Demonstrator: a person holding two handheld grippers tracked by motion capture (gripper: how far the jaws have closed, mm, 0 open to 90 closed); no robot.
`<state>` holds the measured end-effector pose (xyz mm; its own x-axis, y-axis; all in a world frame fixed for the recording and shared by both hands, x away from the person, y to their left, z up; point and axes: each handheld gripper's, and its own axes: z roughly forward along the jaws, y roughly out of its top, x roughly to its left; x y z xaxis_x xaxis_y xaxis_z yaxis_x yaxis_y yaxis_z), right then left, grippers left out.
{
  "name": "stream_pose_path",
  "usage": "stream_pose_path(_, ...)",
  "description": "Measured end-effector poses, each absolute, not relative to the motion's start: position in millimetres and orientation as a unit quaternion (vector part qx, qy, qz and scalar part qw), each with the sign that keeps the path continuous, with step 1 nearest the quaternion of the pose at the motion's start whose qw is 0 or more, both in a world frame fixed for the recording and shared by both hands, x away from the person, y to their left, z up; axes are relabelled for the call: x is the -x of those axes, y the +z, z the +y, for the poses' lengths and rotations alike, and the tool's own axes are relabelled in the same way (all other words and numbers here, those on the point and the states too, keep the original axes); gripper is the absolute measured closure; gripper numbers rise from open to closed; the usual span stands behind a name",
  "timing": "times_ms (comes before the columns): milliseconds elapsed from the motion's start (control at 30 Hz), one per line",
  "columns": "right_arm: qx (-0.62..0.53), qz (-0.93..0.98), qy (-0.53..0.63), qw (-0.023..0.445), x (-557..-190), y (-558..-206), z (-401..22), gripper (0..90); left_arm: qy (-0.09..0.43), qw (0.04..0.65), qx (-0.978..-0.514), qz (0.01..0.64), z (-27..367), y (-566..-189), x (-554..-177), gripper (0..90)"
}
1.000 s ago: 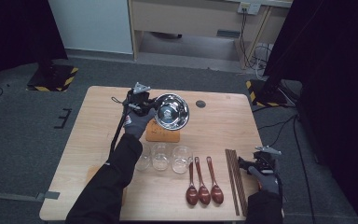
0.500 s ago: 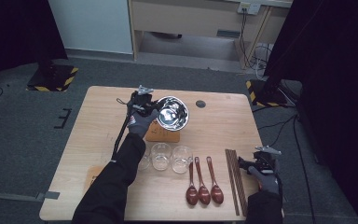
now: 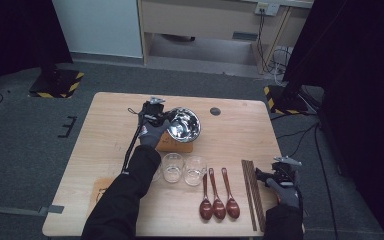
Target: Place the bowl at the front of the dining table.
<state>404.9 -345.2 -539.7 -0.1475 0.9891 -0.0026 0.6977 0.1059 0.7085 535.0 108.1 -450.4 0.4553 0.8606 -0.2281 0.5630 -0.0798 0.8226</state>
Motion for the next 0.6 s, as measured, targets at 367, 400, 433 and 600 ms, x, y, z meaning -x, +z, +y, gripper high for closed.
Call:
stream_pose_path(367,-0.603,0.700,0.290,0.251,-404.9,-539.7,-345.2,0.5,0.157,0.447,-0.715,0.514,114.3,-465.1,-540.7,82.4)
stream_pose_path(400,-0.603,0.700,0.290,0.251,-404.9,-539.7,-345.2,0.5,0.158,0.445,-0.715,0.516,115.0,-466.5,-541.2,82.4)
stream_pose_path(433,-0.603,0.700,0.290,0.251,-404.9,-539.7,-345.2,0.5,0.158,0.444,-0.714,0.518,115.6,-468.1,-541.7,82.4)
stream_pose_path(600,-0.603,0.700,0.290,0.251,-404.9,-539.7,-345.2,0.5,0.159,0.435,-0.717,0.521,117.7,-472.7,-543.5,82.4)
